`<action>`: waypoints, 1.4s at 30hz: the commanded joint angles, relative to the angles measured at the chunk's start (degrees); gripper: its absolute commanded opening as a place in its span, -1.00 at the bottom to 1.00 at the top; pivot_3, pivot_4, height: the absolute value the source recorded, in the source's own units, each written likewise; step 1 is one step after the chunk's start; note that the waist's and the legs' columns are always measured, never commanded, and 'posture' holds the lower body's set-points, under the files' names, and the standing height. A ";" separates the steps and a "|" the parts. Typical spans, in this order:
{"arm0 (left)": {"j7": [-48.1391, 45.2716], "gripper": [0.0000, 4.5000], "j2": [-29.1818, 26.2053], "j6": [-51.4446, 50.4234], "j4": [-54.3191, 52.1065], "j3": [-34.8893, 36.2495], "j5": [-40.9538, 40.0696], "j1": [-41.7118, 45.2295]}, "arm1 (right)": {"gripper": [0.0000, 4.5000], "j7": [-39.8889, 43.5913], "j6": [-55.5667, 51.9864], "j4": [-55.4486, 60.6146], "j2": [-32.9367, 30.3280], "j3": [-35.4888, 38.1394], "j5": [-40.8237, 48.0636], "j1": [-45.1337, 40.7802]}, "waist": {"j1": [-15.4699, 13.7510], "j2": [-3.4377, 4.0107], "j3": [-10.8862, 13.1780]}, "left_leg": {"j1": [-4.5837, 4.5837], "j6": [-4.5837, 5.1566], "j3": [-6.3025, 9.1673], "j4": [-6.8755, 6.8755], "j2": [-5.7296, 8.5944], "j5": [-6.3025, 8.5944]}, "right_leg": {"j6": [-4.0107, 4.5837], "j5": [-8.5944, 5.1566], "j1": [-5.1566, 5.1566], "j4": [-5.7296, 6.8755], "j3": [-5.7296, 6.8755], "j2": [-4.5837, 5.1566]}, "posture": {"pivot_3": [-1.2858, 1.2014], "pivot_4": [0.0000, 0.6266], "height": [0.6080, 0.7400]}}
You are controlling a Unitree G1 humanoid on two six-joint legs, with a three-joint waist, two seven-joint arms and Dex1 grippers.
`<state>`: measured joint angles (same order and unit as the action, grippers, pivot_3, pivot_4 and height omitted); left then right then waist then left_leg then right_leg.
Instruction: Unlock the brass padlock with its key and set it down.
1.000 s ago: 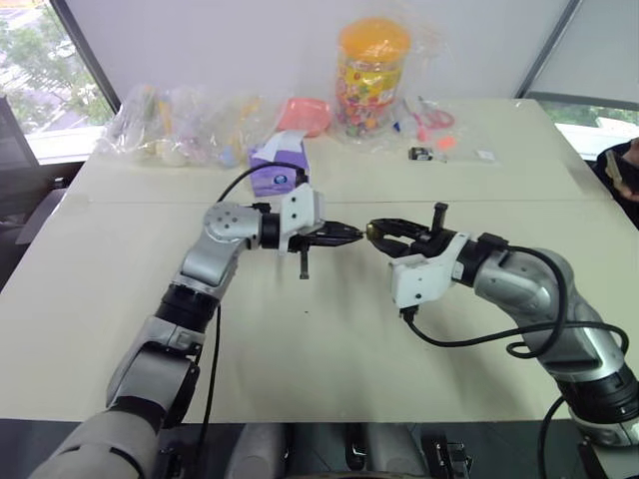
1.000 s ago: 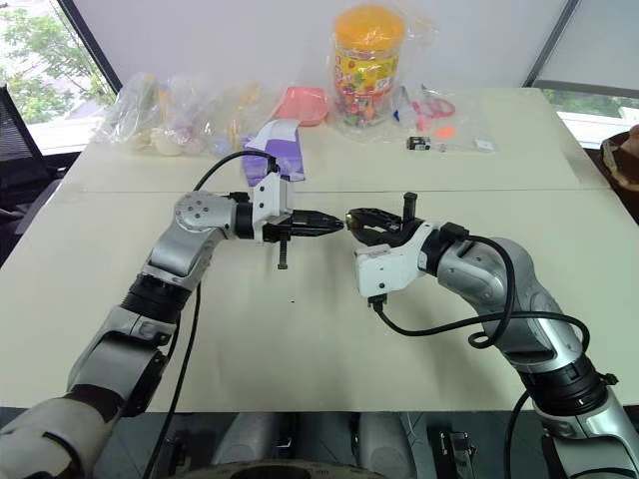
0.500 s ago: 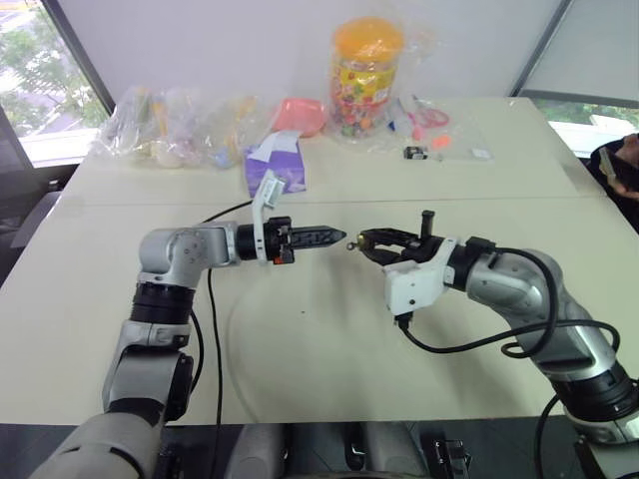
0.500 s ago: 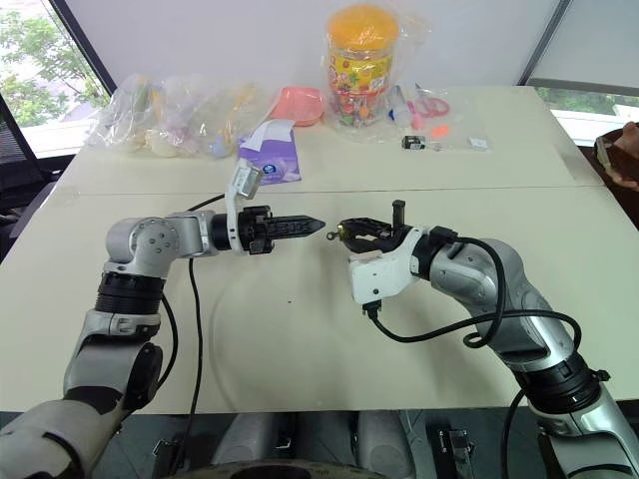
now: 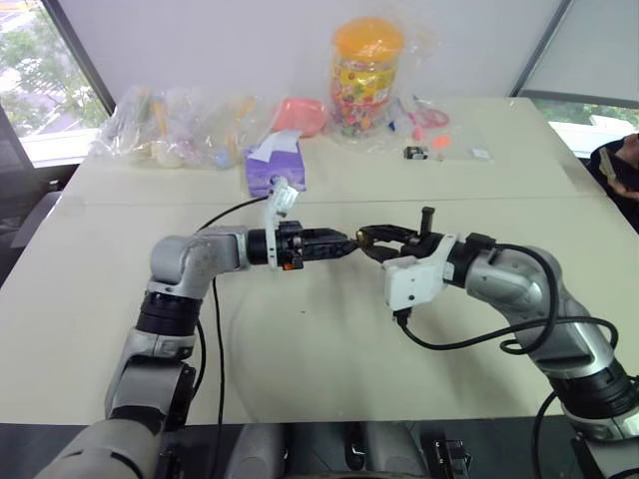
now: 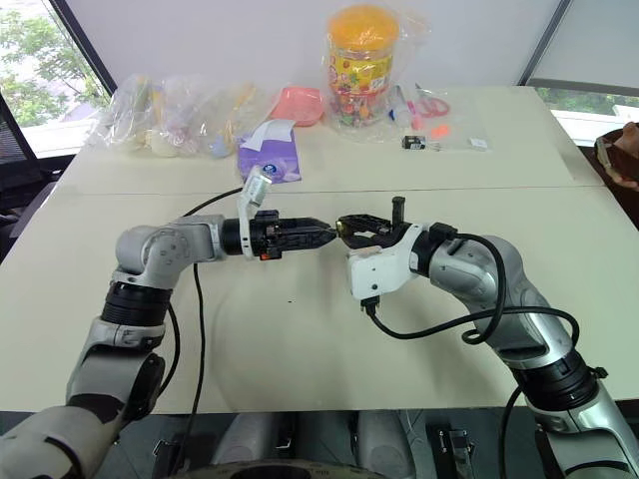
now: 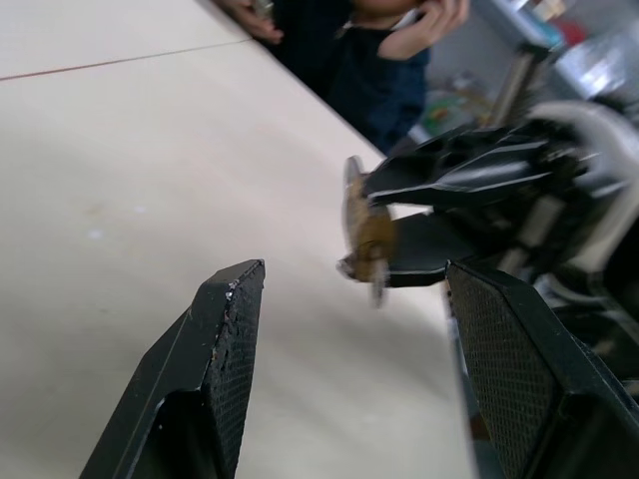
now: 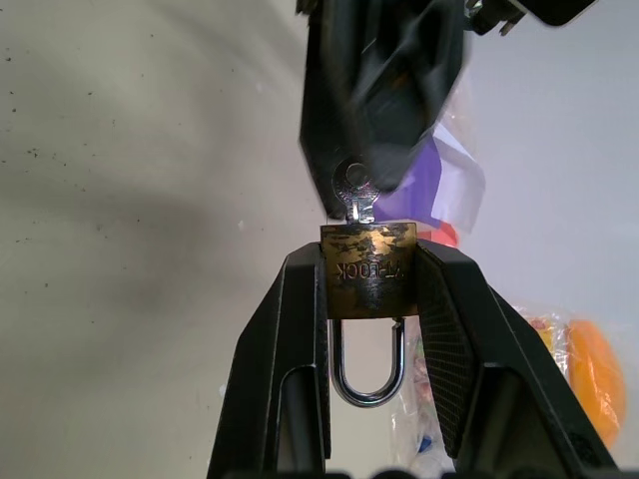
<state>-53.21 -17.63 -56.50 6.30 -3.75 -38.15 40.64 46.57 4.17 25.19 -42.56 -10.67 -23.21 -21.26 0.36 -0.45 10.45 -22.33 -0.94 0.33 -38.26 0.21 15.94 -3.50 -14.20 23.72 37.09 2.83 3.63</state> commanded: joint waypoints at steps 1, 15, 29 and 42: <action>1.67 0.34 1.68 3.61 0.24 -0.19 1.64 0.43 | -0.70 -0.08 -0.19 2.42 0.52 0.68 1.13 -1.22 | 0.01 0.00 0.00 | 0.00 0.00 0.00 0.00 0.00 0.00 | 0.00 0.00 0.00 0.00 0.00 0.00 | 0.03 -0.52 0.96; 4.30 -0.62 6.02 6.31 1.95 0.17 2.74 1.60 | -0.70 -0.04 -1.25 3.62 0.98 0.65 0.57 -0.84 | 0.04 -0.01 0.00 | 0.00 0.00 0.00 0.00 0.00 0.00 | 0.00 0.00 0.00 0.00 0.01 -0.01 | 0.03 -0.52 0.96; 1.32 -1.00 3.33 6.95 2.19 -1.04 3.39 1.81 | 0.66 3.16 -8.66 4.91 0.49 3.25 5.51 0.39 | 0.12 -0.01 0.01 | 0.00 0.01 0.01 0.01 -0.01 0.00 | 0.00 0.00 0.01 0.00 0.01 -0.04 | 0.03 -0.52 0.96; -11.20 -1.00 -3.10 8.39 4.72 -2.77 3.36 3.79 | 0.32 3.53 -69.08 12.53 12.99 23.85 44.75 -7.48 | 0.02 -0.01 0.01 | 0.00 0.01 0.05 0.02 -0.03 0.01 | 0.02 0.01 0.02 0.02 0.02 0.01 | 0.03 -0.52 0.96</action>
<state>-62.64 -20.09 -49.20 11.36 -7.22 -34.25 42.75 50.75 -59.43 35.73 -30.00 10.05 17.01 -27.69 0.38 -0.46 10.46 -22.35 -0.92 0.38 -38.24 0.18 15.95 -3.48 -14.20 23.75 37.10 2.85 3.65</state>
